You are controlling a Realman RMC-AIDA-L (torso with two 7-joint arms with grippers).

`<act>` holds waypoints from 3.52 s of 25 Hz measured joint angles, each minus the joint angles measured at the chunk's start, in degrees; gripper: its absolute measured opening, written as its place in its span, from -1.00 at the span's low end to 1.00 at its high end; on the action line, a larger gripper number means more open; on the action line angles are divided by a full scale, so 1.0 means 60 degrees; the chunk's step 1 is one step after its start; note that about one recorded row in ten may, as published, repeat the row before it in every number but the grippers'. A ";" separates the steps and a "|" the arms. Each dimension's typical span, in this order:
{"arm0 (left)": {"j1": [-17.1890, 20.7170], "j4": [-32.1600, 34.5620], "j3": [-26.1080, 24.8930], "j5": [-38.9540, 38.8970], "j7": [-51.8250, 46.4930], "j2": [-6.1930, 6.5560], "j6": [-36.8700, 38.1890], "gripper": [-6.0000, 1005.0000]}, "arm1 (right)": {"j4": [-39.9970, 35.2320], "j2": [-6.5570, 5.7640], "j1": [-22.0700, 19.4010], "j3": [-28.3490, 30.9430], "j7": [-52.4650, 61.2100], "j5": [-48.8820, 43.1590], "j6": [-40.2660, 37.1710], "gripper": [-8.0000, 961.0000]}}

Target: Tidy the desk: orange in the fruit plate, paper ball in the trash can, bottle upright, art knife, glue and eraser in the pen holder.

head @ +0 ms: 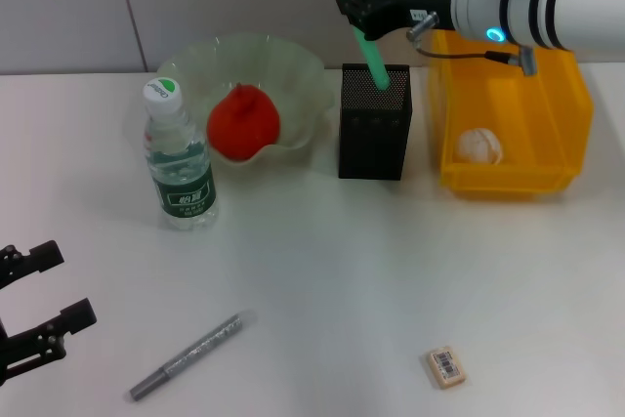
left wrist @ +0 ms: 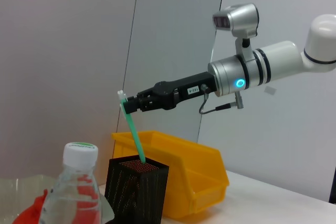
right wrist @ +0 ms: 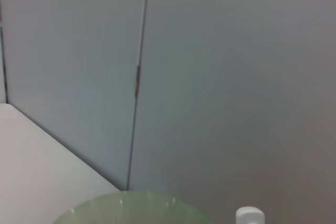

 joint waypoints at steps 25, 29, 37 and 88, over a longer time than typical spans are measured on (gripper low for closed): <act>-0.0352 0.0537 0.0271 0.0425 -0.0174 -0.0144 0.0099 0.62 | -0.1605 -0.0015 -0.1038 0.1362 0.0717 0.0276 -0.2973 -0.05; -0.0588 0.1581 0.1207 0.0801 -0.1067 -0.0266 -0.0107 0.62 | -0.2943 -0.0025 -0.1719 0.2199 0.0930 0.0276 -0.5260 -0.05; -0.1313 0.2724 0.2544 0.1760 -0.3228 -0.0271 -0.1049 0.62 | -0.4336 0.0009 -0.3396 0.2605 0.0127 0.0283 -0.7834 -0.05; -0.0460 0.1746 0.1348 0.0701 -0.0622 -0.0202 -0.0852 0.62 | 0.0105 0.0084 0.1838 -0.3513 0.7654 -0.3937 -0.9625 0.21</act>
